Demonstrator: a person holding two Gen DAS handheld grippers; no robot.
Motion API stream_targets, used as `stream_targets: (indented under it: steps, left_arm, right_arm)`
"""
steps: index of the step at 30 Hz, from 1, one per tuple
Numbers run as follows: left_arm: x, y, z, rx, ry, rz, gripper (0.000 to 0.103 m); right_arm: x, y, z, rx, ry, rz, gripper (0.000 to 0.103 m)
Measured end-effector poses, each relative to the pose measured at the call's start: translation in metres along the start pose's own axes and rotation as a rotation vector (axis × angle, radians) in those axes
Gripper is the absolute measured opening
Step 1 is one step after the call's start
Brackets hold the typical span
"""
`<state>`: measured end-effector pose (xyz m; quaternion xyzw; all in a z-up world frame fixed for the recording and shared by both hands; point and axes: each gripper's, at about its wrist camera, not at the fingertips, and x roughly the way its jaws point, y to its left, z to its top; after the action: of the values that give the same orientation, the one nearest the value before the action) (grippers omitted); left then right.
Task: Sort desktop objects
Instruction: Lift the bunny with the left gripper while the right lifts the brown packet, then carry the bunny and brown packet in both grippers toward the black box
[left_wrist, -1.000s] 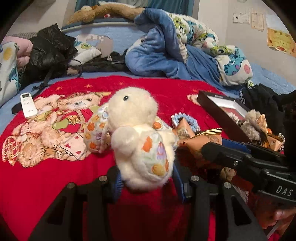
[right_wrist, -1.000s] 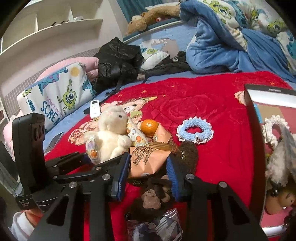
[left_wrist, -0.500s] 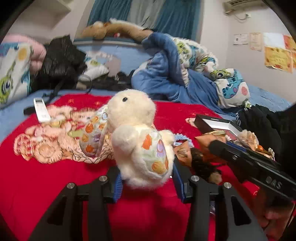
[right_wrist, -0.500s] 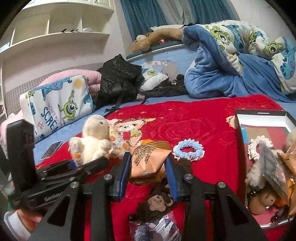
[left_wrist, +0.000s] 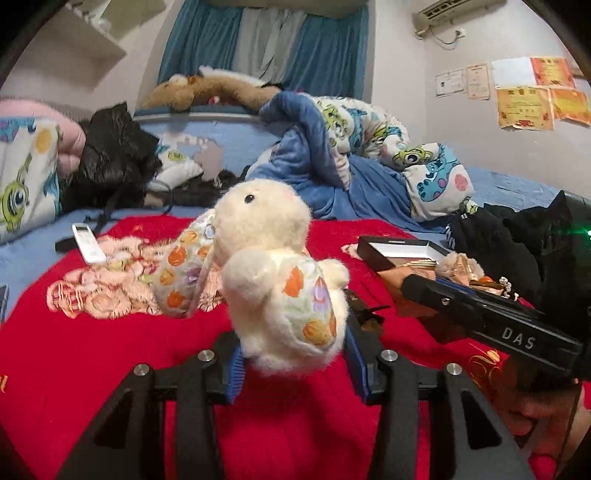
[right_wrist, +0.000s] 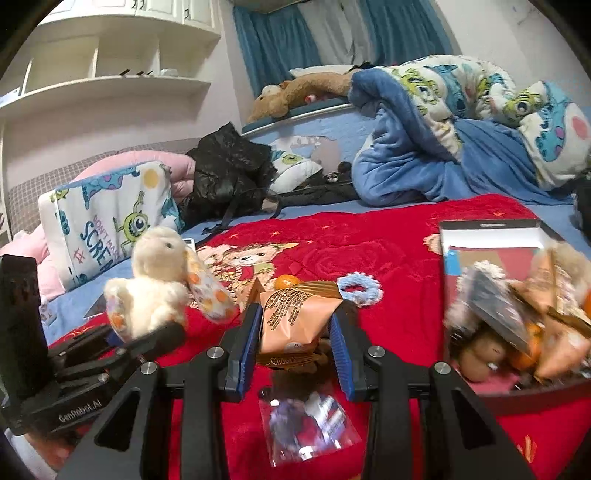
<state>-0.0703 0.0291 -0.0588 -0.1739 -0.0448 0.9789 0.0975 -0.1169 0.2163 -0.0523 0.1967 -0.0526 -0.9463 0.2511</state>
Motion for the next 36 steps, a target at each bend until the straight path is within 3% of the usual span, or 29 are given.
stream_targets:
  steps: [5,10,20,26,31,36]
  left_arm:
    - [-0.012,-0.029,0.001,0.08,-0.02,0.006,0.047]
    - [-0.026,-0.064,0.001,0.125,-0.047,-0.048,0.047]
    - [-0.033,-0.139,0.002,0.076,-0.049,-0.187,0.047]
    - [-0.025,-0.212,-0.001,0.096,-0.035,-0.26,0.047]
    - [-0.015,-0.261,-0.008,0.183,-0.011,-0.237,0.047]
    - [-0.006,-0.274,-0.014,0.2,0.003,-0.215,0.047]
  right_arm:
    - [-0.026,-0.012,-0.002,0.061,-0.011,-0.037,0.035]
    - [-0.055,-0.022,0.003,0.105,-0.035,-0.075,0.035]
    - [-0.141,-0.048,0.012,0.108,-0.123,-0.209,0.035]
    - [-0.182,-0.081,0.0,0.118,-0.131,-0.3,0.035]
    - [-0.205,-0.116,-0.01,0.175,-0.148,-0.347,0.035]
    - [-0.204,-0.127,-0.02,0.166,-0.129,-0.356,0.035]
